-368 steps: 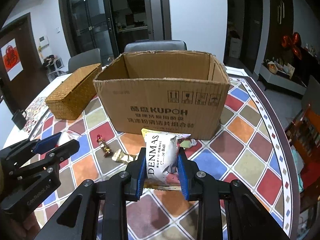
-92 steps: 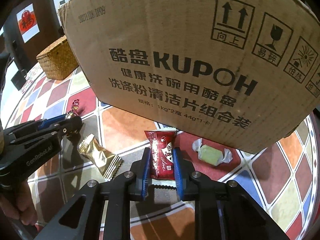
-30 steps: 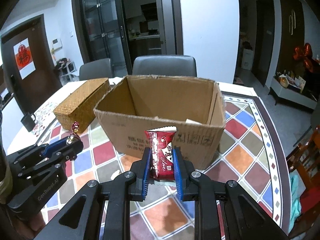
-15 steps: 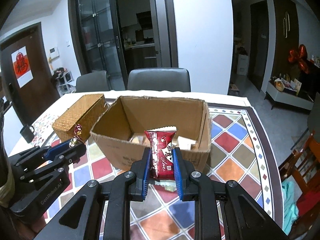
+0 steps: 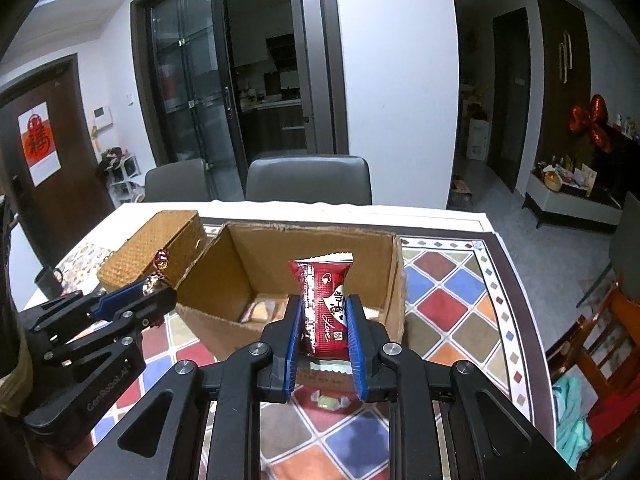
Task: Organize snacks
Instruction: 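Lift and carry the gold-red candy and red candy bar over the box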
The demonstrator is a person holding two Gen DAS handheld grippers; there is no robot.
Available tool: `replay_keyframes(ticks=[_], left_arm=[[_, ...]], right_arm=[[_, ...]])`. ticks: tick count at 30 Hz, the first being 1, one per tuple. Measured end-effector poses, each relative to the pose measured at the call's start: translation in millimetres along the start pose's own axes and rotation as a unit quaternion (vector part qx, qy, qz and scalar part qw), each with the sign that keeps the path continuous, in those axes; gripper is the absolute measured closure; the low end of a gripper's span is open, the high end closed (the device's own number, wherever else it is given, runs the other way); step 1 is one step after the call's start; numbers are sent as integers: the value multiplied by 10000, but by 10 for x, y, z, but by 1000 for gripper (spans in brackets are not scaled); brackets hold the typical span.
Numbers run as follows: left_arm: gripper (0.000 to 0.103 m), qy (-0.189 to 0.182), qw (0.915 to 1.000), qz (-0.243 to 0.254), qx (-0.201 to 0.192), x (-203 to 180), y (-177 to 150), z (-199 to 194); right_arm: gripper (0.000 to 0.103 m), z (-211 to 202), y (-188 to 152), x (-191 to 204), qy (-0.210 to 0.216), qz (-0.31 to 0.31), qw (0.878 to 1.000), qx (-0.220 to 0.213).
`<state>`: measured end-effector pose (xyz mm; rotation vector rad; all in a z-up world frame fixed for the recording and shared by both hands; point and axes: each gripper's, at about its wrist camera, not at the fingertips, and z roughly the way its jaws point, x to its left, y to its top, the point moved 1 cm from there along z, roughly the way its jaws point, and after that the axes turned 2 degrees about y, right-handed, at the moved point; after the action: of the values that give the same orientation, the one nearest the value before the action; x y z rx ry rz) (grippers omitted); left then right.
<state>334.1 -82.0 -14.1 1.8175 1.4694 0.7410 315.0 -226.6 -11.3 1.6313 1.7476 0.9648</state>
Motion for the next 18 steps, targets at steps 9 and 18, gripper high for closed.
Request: replay_keyframes(ticks=[9, 18], left_arm=[[82, -76, 9999, 67, -20, 11, 176, 173], [82, -121, 9999, 66, 49, 47, 266, 391]], right_arm=[[80, 119, 134, -45, -35, 57, 10000, -42], [80, 303, 248, -82, -65, 69, 10000, -28]])
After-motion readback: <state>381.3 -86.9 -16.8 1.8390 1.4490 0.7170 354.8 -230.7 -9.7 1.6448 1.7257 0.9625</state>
